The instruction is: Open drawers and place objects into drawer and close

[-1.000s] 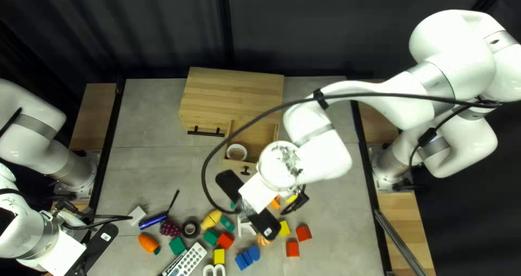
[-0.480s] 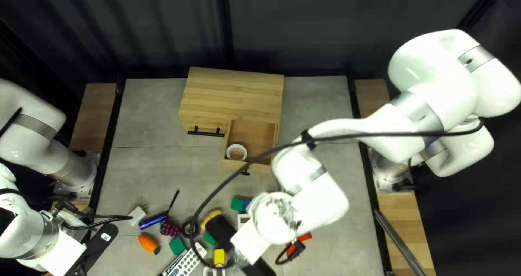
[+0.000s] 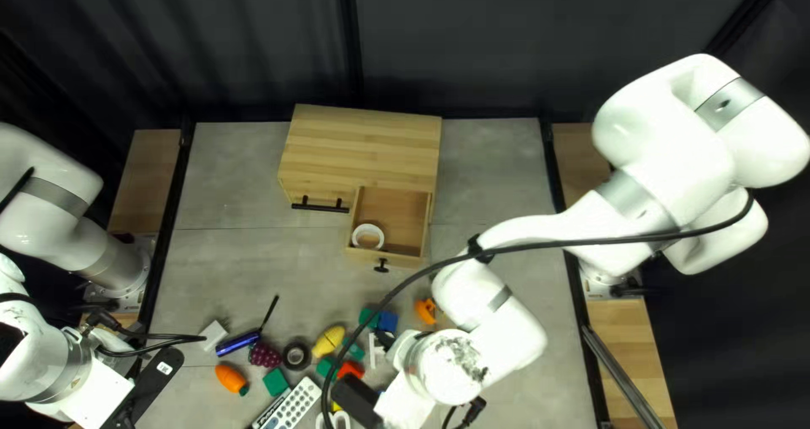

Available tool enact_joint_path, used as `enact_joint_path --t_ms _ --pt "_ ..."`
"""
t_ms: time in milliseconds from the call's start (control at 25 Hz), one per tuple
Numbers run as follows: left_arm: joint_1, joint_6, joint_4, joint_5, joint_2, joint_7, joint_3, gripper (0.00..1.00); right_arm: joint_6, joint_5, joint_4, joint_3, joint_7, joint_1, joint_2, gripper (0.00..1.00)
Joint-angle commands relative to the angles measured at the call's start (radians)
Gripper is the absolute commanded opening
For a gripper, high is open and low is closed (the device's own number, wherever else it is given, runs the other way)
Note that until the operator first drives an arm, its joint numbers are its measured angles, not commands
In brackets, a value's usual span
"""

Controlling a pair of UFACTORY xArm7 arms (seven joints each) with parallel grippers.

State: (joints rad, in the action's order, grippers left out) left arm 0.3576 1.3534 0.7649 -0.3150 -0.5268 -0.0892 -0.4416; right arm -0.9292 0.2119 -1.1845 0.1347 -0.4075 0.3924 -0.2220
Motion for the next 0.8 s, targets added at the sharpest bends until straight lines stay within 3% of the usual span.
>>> enact_joint_path --t_ms 40,400,800 --pt "0.000 0.000 0.000 0.000 0.000 0.000 0.000 1.00 0.026 -0.008 -0.004 0.005 -0.079 -0.016 -0.028 1.00" --pt "0.000 0.000 0.000 0.000 0.000 0.000 0.000 1.00 0.035 0.003 -0.009 0.007 -0.149 -0.025 -0.043 1.00" --pt "0.000 0.000 0.000 0.000 0.000 0.000 0.000 1.00 -0.033 -0.008 -0.047 0.002 -0.087 -0.016 -0.036 1.00"
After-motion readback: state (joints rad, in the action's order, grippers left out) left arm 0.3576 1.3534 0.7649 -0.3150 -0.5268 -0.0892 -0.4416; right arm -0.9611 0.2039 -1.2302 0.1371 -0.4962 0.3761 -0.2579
